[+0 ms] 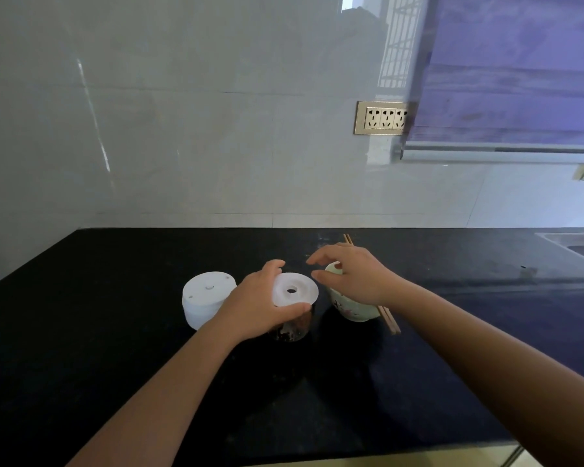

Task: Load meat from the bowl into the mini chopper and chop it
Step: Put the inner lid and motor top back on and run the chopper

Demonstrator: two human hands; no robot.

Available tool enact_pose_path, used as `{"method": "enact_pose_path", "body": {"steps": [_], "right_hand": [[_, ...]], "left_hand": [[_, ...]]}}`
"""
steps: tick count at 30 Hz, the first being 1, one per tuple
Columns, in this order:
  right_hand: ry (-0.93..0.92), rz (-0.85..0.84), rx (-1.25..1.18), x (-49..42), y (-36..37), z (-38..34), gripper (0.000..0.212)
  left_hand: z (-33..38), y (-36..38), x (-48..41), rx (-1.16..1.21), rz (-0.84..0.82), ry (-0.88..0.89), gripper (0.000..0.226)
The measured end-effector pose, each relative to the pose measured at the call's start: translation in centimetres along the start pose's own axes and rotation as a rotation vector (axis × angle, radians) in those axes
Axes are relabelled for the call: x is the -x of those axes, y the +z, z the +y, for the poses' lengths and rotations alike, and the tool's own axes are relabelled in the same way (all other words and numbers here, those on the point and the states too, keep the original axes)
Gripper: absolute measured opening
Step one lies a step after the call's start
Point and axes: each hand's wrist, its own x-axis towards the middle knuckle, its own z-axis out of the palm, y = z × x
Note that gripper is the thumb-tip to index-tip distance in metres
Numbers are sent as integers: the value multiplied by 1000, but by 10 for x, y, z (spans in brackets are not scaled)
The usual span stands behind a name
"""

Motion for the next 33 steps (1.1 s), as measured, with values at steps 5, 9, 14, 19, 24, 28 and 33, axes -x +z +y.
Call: {"method": "enact_pose_path", "body": {"steps": [5, 9, 14, 19, 24, 28, 33], "right_hand": [[-33, -30, 7, 2, 0, -5, 24], [-83, -58, 68, -1, 4, -12, 23], [-78, -137, 147, -11, 12, -20, 26], [-56, -209, 188, -21, 22, -24, 31], [-43, -243, 195, -27, 30, -26, 28], [-55, -256, 197, -29, 32, -33, 23], [-53, -264, 204, -30, 31, -35, 21]], "left_hand": [[-3, -1, 2, 7, -21, -5, 92], [-5, -5, 4, -3, 1, 9, 92], [-10, -15, 9, 11, 73, 35, 79], [-23, -30, 13, -7, 201, 4, 66], [-43, -40, 16, -25, 260, -89, 65], [-57, -42, 18, -55, 250, -122, 67], [-65, -44, 18, -119, 229, -172, 77]]}}
